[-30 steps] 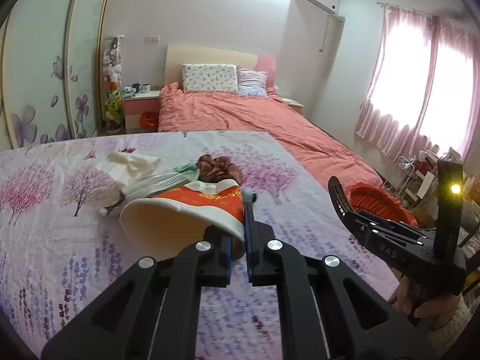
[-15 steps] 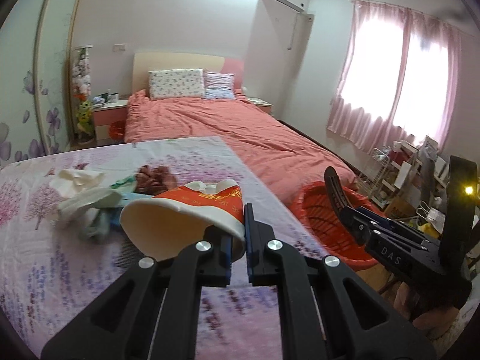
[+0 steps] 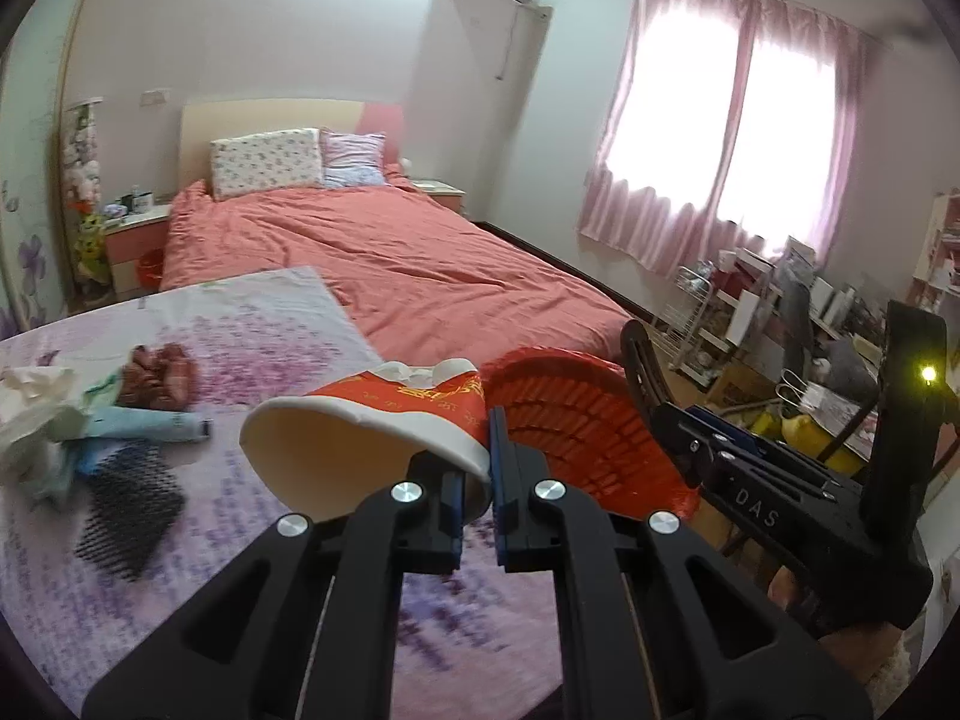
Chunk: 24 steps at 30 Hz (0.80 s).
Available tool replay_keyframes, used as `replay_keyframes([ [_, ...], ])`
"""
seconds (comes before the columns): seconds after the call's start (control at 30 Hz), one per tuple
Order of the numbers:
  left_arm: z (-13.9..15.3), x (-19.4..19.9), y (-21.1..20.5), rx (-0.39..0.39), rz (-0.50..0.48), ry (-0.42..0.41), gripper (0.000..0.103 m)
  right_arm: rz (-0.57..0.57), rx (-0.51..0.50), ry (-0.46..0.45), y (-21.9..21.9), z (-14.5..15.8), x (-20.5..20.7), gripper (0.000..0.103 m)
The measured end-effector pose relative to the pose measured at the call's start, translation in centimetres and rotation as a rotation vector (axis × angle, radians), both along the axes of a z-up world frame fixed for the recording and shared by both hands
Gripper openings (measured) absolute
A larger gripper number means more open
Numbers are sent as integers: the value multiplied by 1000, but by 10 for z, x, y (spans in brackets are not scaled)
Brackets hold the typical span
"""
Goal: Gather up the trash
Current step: 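Drop the paper cup with left tool while right tool drops comb into basket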
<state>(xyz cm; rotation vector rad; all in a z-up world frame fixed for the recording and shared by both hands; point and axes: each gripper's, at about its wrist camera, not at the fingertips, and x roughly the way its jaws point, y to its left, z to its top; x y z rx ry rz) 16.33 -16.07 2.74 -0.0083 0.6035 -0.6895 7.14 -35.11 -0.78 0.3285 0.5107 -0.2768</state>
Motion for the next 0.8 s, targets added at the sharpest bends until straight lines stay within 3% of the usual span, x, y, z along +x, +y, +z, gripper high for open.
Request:
replay_keyframes([
  [0.3,-13,10,-57,-13,-92,22,8,-78,49,6,-40,-15,4,30],
  [0.63,-42,30,-125,22,-173,69,9,-115,106,2,-78,-32,13,30],
  [0.67,-46,33,-131,33,-169,77,12,-107,118,3,-81,-34,15,31],
  [0.73,-55,40,-136,50,-162,99,34,-95,147,11,-87,-39,19,31],
  [0.77,-58,42,-137,58,-152,102,37,-94,157,14,-89,-42,20,34],
  [0.8,-61,45,-137,67,-143,106,40,-95,161,17,-91,-44,20,43],
])
